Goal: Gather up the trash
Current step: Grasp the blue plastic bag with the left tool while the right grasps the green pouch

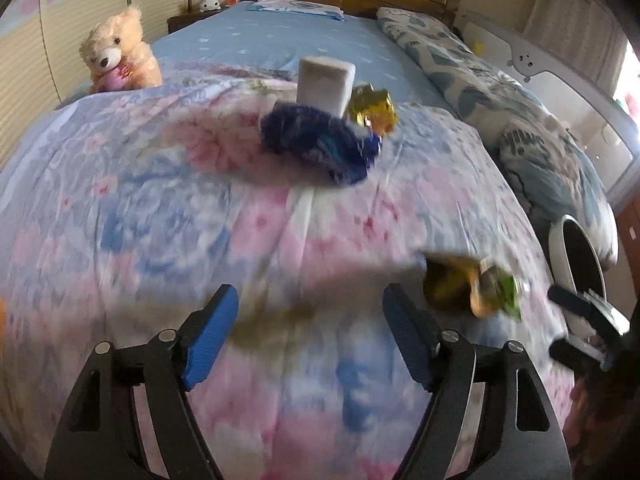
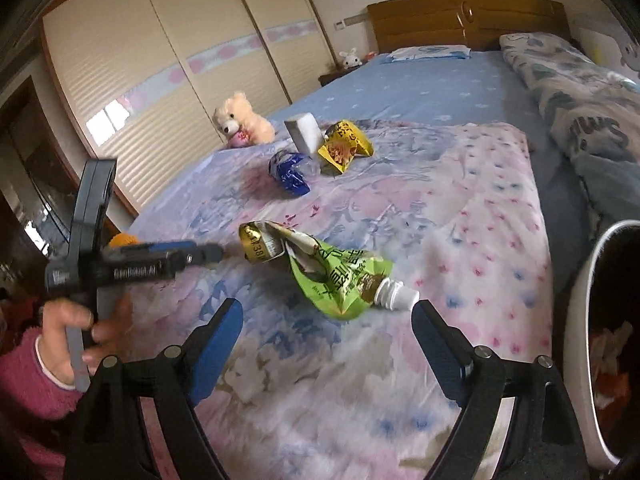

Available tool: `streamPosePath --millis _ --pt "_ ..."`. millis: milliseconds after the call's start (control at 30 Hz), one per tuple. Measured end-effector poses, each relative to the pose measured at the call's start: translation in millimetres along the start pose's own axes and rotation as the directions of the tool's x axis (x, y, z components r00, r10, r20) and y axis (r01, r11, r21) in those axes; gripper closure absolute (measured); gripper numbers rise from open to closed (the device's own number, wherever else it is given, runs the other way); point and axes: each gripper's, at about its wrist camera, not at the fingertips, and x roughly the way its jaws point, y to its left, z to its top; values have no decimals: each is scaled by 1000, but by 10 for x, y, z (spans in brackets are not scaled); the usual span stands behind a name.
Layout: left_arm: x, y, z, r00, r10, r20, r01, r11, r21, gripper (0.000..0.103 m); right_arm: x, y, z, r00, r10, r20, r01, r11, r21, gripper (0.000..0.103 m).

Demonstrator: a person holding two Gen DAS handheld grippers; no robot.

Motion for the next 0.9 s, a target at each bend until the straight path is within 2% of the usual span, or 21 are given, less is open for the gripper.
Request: streamPosePath --millis 267,333,367,400,433,467,500,567,600,667,733,800,900 --pt "353 -173 553 1000 -16 26 15 999 32 24 239 57 189 999 1 -40 -6 994 -113 15" --pt "466 -207 620 1000 7 25 -8 999 41 25 313 84 240 999 0 -47 -6 990 -140 15" --pt "499 -208 634 1000 3 27 -4 999 44 33 360 97 263 998 -19 -54 11 988 -154 15" --pt "519 -216 642 1000 -3 28 2 999 47 52 406 103 280 998 -28 -62 17 986 -165 15" --pt "568 -215 654 1000 -20 14 19 998 51 63 437 104 289 998 -21 -66 10 986 -167 15" --pt "597 -207 665 999 -38 1 37 998 48 87 464 97 294 998 -12 -69 0 987 -163 15" --pt "626 -179 661 998 -61 -14 62 997 36 91 503 84 300 997 -8 -75 -3 988 -152 16" --pt "589 -146 637 998 -61 -1 61 998 35 91 547 74 297 996 -7 -87 -5 990 -139 17" --pt "568 -148 626 998 -58 3 58 997 41 91 569 74 291 996 -9 -94 -4 991 -134 20" --pt "488 -120 578 998 -70 9 69 996 48 92 583 81 277 994 -23 -105 10 992 -124 43" --pt "400 -107 516 996 -84 11 83 995 56 92 546 88 268 996 -17 -93 7 995 -102 59" --pt "263 -84 403 995 -101 8 100 991 84 92 489 123 266 997 -9 -82 2 996 -89 70" --pt "61 -32 241 987 -159 -3 159 979 127 92 370 187 265 998 -21 -62 17 997 -75 75"
